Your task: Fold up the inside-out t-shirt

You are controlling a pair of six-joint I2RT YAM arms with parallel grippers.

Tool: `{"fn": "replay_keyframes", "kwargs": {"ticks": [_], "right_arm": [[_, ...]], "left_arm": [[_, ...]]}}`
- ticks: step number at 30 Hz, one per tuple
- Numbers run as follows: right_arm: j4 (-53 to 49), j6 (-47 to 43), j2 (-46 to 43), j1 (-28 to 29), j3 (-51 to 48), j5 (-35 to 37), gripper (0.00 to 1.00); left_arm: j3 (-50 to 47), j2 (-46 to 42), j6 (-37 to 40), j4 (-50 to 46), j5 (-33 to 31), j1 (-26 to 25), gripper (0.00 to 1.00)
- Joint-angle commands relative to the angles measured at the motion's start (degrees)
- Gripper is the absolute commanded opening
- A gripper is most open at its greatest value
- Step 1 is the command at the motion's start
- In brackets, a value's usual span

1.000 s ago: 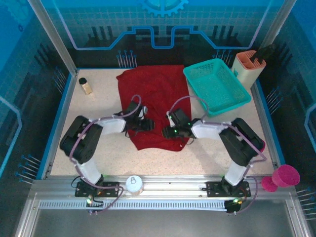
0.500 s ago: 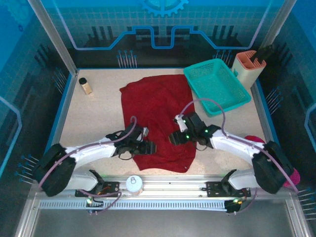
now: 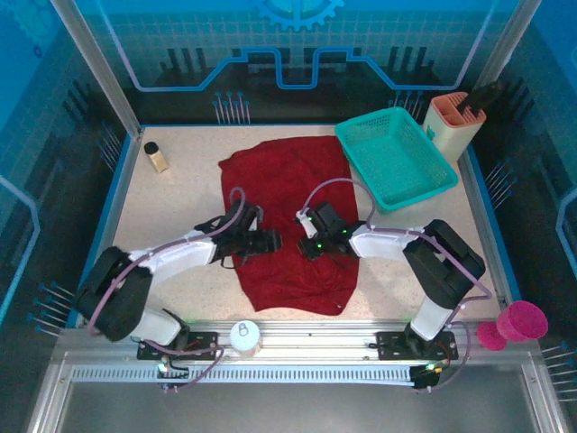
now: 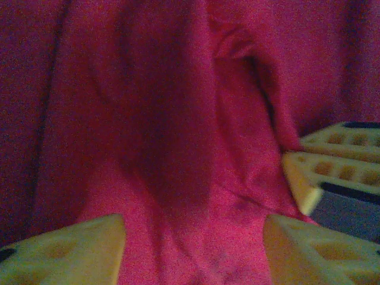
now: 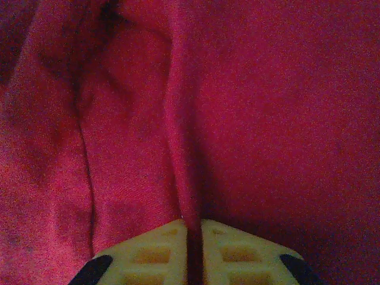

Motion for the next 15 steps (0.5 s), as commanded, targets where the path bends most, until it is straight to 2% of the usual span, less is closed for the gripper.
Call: {"fn": "replay_keyframes", "kwargs": {"ticks": [1, 2, 3, 4, 7, 11, 15], "right_arm": [[1.1, 0.6, -4.8, 0.2, 0.6, 1.1, 0.01], [0.2, 0.4, -6.1, 0.1, 0.6, 0.3, 0.00], [-0.7, 0.3, -7.2, -0.1, 0.6, 0.2, 0.00], [-2.2, 0.3, -8.2, -0.5, 0.6, 0.1, 0.00], [-6.5, 0.1, -9.8, -3.1, 3.6, -0.8, 0.00], [-8.2, -0.3, -10.1, -6.6, 4.5, 0.5, 0.00], [-9.8, -3.2, -12.0, -7.8, 5.2, -4.4, 0.00]], "left_arm": [[3.4, 4.2, 3.8, 4.8, -1.3, 0.0, 0.43], [3.6, 5.1, 4.9, 4.8, -2.1, 0.0, 0.21], [3.6, 5.3, 6.0, 4.4, -3.4, 0.0, 0.06], [2.8, 4.8, 7.4, 4.7, -3.8, 0.0, 0.00], [-1.1, -0.2, 10.5, 5.6, -2.4, 0.0, 0.00], [-4.5, -9.1, 14.0, 0.3, 2.3, -0.9, 0.00], [-6.3, -17.8, 14.9, -7.8, 0.7, -4.4, 0.00]]}}
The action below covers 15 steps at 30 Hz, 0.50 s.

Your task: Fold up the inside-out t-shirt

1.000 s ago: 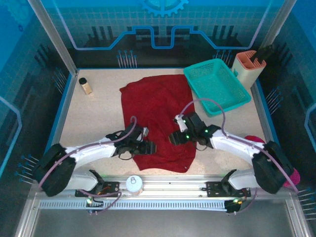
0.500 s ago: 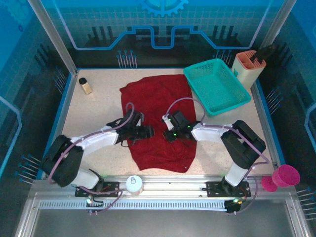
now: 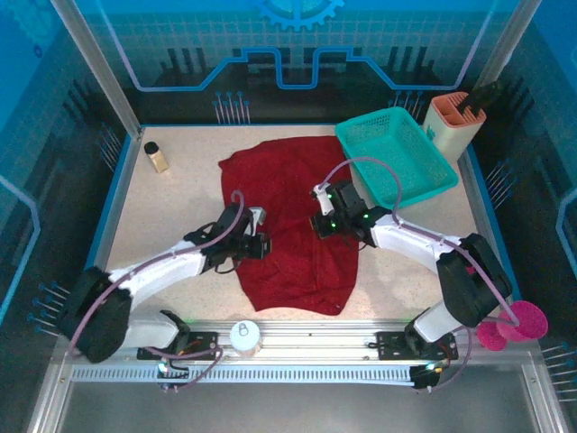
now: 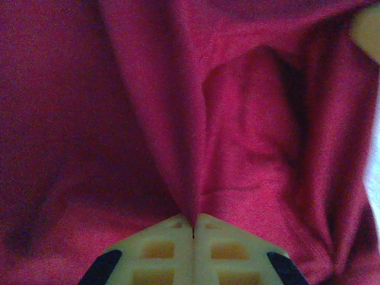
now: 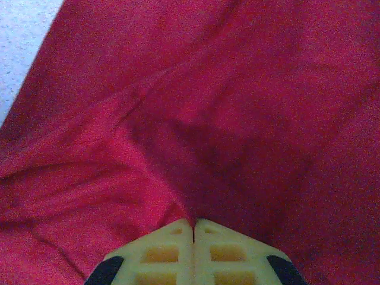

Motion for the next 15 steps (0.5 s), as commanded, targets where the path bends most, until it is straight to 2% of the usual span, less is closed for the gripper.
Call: {"fn": "replay_keyframes", "kwargs": {"ticks": [1, 2, 3, 4, 5, 7, 9, 12, 15], "right_arm": [[-3.8, -4.1, -3.3, -0.5, 1.7, -6.7, 0.00], [-4.2, -5.3, -4.3, -0.5, 1.8, -10.3, 0.00], [-4.3, -5.7, -5.1, -0.5, 1.7, -13.3, 0.00], [-3.9, -5.4, -6.1, -0.4, 1.4, -16.3, 0.00], [-3.2, -4.9, -6.9, -0.4, 1.0, -19.1, 0.00], [-2.2, -4.0, -8.2, -0.3, 0.6, -23.4, 0.00], [-2.3, -3.6, -8.9, -0.4, 0.9, -26.9, 0.00], [-4.2, -3.7, -10.1, -0.3, 2.4, -30.8, 0.00], [-4.8, -3.6, -11.8, -0.5, 2.7, -32.8, 0.00]], "left_arm": [[-2.4, -7.1, 3.1, -8.2, 0.9, -2.2, 0.08], [-2.7, -9.2, 2.9, -9.3, 0.2, -2.2, 0.32], [-2.8, -10.7, 3.5, -9.7, -0.4, -2.2, 0.45], [-3.0, -12.0, 4.9, -9.2, -0.6, -2.2, 0.50], [-3.0, -12.9, 7.1, -7.9, 0.1, -2.2, 0.54], [-2.6, -12.8, 12.4, -4.6, 2.5, -2.2, 0.51], [-0.7, -10.3, 16.9, -3.0, 1.2, -2.2, 0.53], [4.0, -4.1, 22.7, -2.5, -0.5, -2.2, 0.63], [7.0, 2.1, 27.2, 0.8, 1.0, -2.2, 0.71]]}}
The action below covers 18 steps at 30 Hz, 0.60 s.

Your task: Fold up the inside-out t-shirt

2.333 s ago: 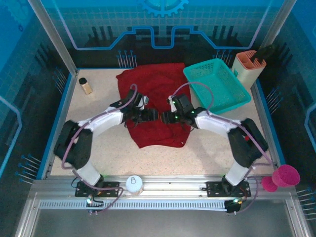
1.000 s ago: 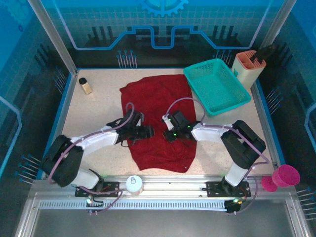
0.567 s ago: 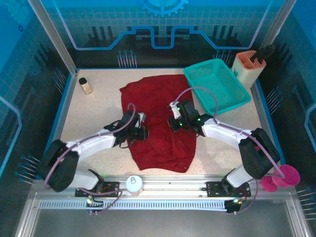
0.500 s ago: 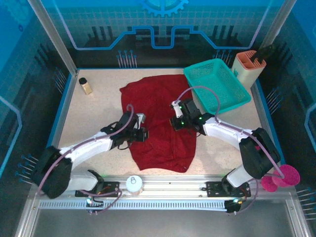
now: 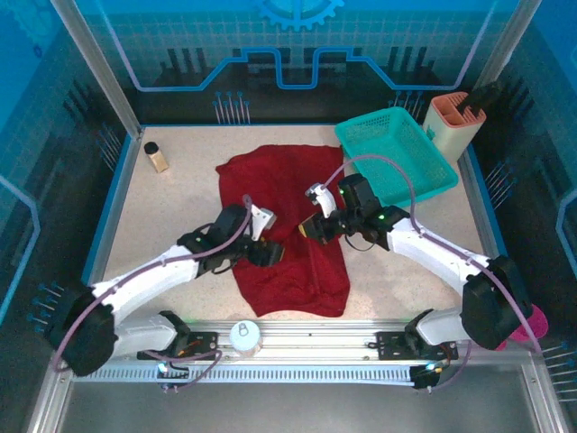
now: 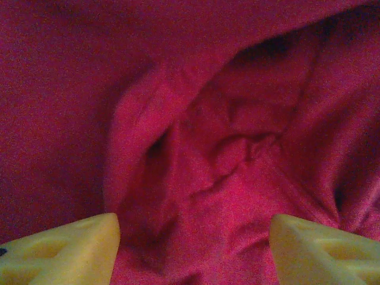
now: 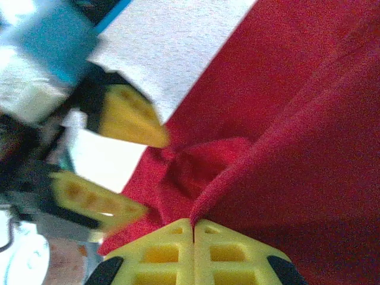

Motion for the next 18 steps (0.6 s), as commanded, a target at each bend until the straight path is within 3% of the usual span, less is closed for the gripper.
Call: {"fn": "replay_keyframes", "kwargs": {"ticks": [1, 5, 7, 9, 12, 18], "right_arm": [[-1.5, -0.6, -2.9, -0.3, 2.0, -7.4, 0.00], [-3.0, -0.7, -3.1, -2.1, 2.6, -7.4, 0.00], [-2.4, -0.1, -3.1, -2.9, 1.9, -7.2, 0.00], [-2.9, 0.2, -2.9, -3.6, 2.0, -6.6, 0.00], [-6.0, -0.5, -2.9, -3.7, 3.0, -2.7, 0.00], [-8.9, -3.4, 1.1, -5.5, 4.4, 15.8, 0.00]], "left_arm": [[3.8, 5.3, 9.9, 5.7, 1.1, -0.1, 0.72], [5.0, 10.0, 14.5, 12.1, 0.9, -0.1, 0.72], [5.8, 12.0, 16.4, 13.6, 0.0, -0.1, 0.66], [6.2, 13.8, 17.3, 15.6, -2.3, -0.1, 0.48], [7.0, 14.1, 19.2, 15.3, 0.9, 0.2, 0.02], [7.4, 4.8, 19.9, 2.9, 14.9, -0.2, 0.00]]}}
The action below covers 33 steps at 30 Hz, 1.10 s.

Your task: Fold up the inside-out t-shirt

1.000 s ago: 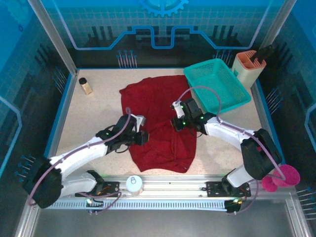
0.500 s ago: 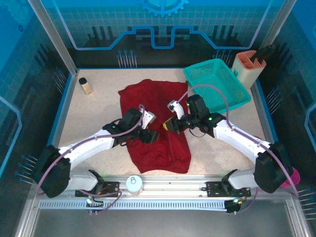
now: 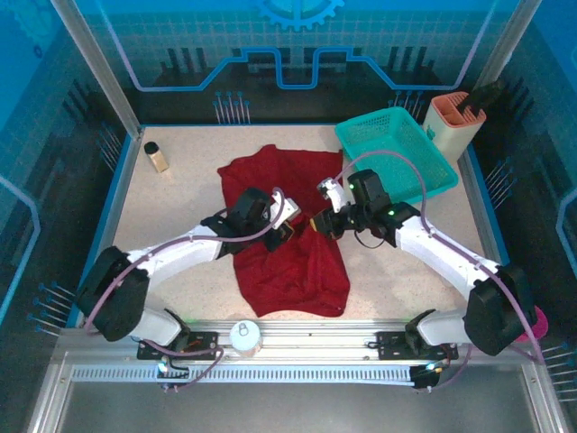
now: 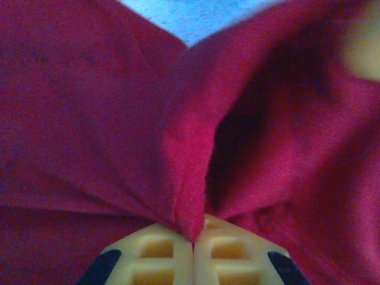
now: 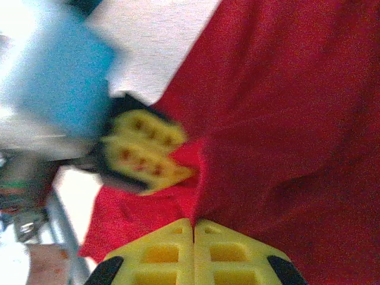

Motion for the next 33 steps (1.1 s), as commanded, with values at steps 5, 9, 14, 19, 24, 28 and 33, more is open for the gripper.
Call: {"fn": "replay_keyframes", "kwargs": {"ticks": [5, 9, 14, 19, 24, 28, 33], "right_arm": [[6.0, -1.9, 8.6, -1.7, 2.4, 18.4, 0.00], [13.2, -3.6, 14.0, -1.7, 2.7, 19.6, 0.00], [14.8, -3.6, 14.5, -1.7, 2.2, 14.6, 0.23], [17.3, -3.6, 0.4, 1.3, -9.9, 12.3, 0.35], [29.2, -22.6, -9.4, 9.1, -23.6, 7.1, 0.38], [40.4, -30.7, -11.4, 9.5, -29.2, -2.6, 0.39], [43.4, -37.8, -7.6, 12.0, -27.0, -12.8, 0.46]], "left_arm": [[-1.5, -12.7, 1.0, -11.4, 21.4, -0.1, 0.00], [-2.7, -13.0, -3.0, -9.1, 22.9, 1.3, 0.00], [-5.4, -12.1, -10.5, -0.8, 28.4, 5.3, 0.00], [-5.0, -11.8, -14.4, -0.6, 28.4, 7.8, 0.00], [-5.7, -11.8, -19.1, 1.3, 30.4, 9.4, 0.00], [-6.4, -12.4, -20.0, 0.1, 30.8, 10.2, 0.00], [-6.4, -11.9, -21.9, -0.5, 32.8, 10.3, 0.00]]}}
